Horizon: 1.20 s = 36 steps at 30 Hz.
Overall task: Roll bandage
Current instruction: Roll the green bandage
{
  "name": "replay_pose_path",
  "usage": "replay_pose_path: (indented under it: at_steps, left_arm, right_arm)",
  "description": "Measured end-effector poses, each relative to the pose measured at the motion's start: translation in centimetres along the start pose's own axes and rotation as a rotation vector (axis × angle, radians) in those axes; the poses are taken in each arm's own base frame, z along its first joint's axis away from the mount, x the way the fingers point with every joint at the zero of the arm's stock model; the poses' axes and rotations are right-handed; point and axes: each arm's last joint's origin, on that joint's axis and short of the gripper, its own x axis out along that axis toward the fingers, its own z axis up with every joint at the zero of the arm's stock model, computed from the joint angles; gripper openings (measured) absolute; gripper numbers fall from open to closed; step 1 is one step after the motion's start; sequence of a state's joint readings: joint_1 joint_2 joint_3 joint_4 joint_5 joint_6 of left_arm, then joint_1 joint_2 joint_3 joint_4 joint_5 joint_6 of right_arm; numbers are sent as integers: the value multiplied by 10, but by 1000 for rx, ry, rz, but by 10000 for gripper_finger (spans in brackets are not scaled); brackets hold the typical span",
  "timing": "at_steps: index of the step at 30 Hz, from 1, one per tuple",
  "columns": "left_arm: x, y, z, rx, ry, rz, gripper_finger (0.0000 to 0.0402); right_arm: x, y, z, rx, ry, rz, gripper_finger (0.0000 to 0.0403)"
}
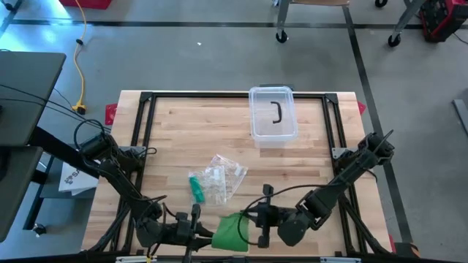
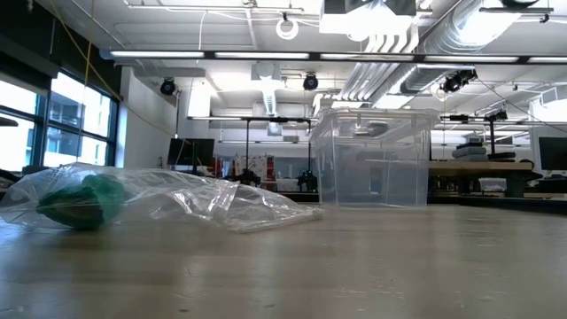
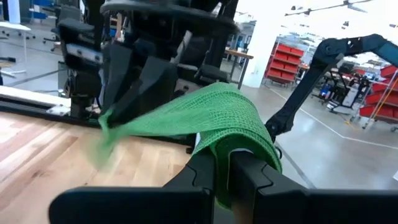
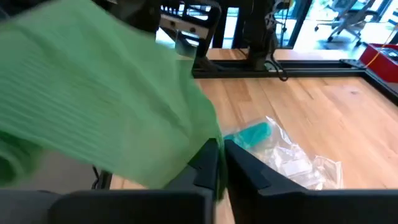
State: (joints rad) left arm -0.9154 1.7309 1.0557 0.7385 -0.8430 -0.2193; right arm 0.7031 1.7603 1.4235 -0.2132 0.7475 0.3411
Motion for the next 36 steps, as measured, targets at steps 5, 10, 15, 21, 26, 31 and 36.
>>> replay_pose_path:
  at_steps: [5,10,15,21,26,31,36]
  left_arm:
    - [0,0,1,-6,-9,-1,15]
    - [0,0,2,-9,-11,-1,15]
    - [0,0,2,-15,-16,-2,15]
    - [0,0,2,-16,-18,1,15]
    - [0,0,2,-17,-19,0,15]
    - [0,0,2,-17,-18,1,15]
    - [0,0,2,-17,-19,2,15]
  right_arm:
    - [5,-6,0,14,18,4,71]
    - [1,-2,3,-78,2,-11,132]
    - [-13,4,13,-114,-37,-53,171]
    - [-29,9,22,-176,-13,-91,200]
    - [-36,10,28,-145,-45,-156,200]
    - [-29,1,31,-35,-73,-236,200]
    - [-23,-3,36,-57,-31,-142,200]
